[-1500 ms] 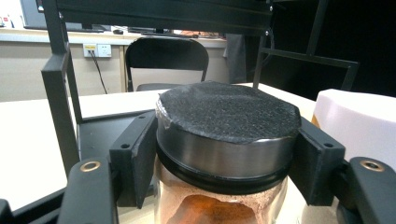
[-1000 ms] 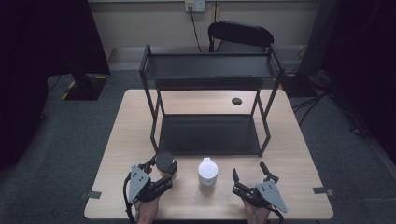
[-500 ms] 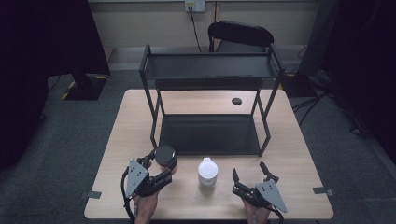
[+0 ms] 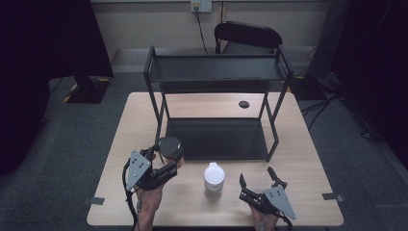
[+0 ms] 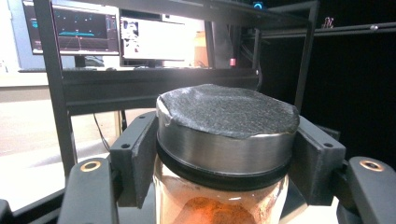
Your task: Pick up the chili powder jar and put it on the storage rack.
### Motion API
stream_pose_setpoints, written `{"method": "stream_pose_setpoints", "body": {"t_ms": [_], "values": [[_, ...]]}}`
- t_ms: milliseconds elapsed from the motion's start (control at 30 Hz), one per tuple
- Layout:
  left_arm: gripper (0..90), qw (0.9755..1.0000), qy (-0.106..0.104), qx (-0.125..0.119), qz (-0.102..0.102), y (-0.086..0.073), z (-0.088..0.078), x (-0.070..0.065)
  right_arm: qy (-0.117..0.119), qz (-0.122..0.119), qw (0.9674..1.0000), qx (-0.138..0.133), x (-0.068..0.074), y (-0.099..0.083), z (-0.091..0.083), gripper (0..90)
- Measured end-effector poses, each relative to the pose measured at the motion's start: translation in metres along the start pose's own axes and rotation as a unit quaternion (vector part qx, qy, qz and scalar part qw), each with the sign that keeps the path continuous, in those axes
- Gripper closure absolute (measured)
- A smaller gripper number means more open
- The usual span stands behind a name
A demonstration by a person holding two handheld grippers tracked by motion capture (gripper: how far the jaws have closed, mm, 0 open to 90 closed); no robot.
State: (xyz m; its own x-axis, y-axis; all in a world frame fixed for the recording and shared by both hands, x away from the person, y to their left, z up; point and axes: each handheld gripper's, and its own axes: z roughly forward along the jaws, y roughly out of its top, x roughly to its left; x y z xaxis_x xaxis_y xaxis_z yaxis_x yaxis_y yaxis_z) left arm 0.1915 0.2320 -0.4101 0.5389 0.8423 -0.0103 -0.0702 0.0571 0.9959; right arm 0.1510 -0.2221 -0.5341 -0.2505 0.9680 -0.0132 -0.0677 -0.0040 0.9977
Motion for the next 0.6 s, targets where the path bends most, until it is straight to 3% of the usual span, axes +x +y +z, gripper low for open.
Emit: {"method": "stream_pose_setpoints", "body": {"t_ms": [367,467,600], "values": [[33.1,0.9999,-0.001,-0.015,0.007,0.022,0.014,0.003,0.001,0.0,1.0,0.0,0.0,0.0,0.0,1.8],[33.2,0.9997,-0.01,-0.023,-0.006,0.028,0.018,0.007,0.001,0.0,1.0,0.0,0.0,0.0,0.0,1.8],[33.2,0.9996,-0.008,-0.026,-0.002,0.039,0.024,0.008,0.001,0.0,1.0,0.0,0.0,0.0,0.0,1.8]]}}
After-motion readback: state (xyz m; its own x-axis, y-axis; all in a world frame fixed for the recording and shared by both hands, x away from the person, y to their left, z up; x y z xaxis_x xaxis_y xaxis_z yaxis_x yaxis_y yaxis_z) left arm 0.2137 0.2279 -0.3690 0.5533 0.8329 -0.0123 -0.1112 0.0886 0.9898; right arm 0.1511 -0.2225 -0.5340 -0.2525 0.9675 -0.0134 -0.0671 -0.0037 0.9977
